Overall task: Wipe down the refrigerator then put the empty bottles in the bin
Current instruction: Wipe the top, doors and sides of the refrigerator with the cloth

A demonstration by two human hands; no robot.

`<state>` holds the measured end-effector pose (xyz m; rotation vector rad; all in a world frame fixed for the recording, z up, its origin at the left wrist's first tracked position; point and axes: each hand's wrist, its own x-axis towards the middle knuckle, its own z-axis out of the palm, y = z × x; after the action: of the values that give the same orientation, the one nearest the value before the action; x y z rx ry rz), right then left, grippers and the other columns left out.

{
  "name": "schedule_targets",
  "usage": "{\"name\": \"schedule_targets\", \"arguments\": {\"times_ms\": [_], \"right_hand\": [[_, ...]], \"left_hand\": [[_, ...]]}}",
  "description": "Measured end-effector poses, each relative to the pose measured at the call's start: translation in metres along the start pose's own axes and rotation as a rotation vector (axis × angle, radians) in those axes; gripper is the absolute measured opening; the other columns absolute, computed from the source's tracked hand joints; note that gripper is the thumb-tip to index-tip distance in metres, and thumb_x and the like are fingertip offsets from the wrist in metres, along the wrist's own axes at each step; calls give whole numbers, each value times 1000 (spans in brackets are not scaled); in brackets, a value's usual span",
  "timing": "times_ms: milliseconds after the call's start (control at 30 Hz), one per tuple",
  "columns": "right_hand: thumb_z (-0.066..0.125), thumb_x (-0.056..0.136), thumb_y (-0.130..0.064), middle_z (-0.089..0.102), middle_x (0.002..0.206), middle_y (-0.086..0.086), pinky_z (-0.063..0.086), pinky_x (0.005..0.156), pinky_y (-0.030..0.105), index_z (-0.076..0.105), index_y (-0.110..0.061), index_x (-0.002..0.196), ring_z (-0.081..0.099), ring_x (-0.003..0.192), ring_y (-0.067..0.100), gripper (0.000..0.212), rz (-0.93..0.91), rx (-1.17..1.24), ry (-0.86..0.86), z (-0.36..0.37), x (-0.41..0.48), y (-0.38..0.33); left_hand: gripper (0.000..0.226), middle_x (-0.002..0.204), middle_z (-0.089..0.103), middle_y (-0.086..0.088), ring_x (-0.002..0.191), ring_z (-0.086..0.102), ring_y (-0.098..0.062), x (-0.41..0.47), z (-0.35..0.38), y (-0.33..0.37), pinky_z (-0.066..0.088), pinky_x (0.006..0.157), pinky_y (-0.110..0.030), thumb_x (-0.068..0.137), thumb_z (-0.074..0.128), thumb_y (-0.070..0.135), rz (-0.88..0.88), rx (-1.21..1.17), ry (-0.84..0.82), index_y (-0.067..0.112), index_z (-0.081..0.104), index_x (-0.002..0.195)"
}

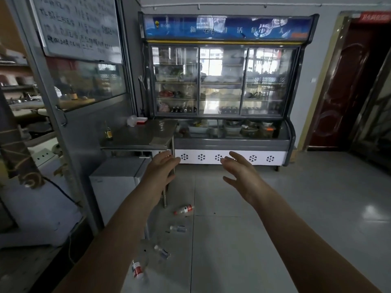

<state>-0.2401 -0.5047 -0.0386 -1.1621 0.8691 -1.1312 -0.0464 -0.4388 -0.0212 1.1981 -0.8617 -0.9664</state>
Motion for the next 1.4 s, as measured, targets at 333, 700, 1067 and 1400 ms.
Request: {"name": "schedule_targets", "arguments": {"times_ms": [333,700,1067,1400], "right_hand": [[65,86,-20,50,134,-2,36,108,45,42,-24,135,45,123,15,55,43,18,-22,16,145,23],[64,85,-13,48,136,2,35,108,47,41,-16,137,48,122,18,57,53,38,-52,-6,295,38],[63,85,-11,53,127,0,40,95,37,44,-16,132,51,114,16,51,55,-25,-172,-48,497,29],[62,86,-9,57,121,10,43,77,28,48,-10,128,58,97,14,45,132,-82,-309,-11,629,56]], "left_hand": [[38,105,61,-1,102,57,-12,142,-3,-18,43,95,-31,89,59,16,-32,5,-11,17,49,125],[30,104,62,-4,104,58,-15,269,35,-41,43,97,-34,87,57,7,-34,7,53,10,53,117],[14,84,69,10,80,64,-1,431,105,-59,43,93,-32,88,59,11,-26,-30,242,25,57,92],[15,82,56,4,77,53,-5,542,96,-86,43,76,-21,91,53,9,19,25,351,22,58,87]]}}
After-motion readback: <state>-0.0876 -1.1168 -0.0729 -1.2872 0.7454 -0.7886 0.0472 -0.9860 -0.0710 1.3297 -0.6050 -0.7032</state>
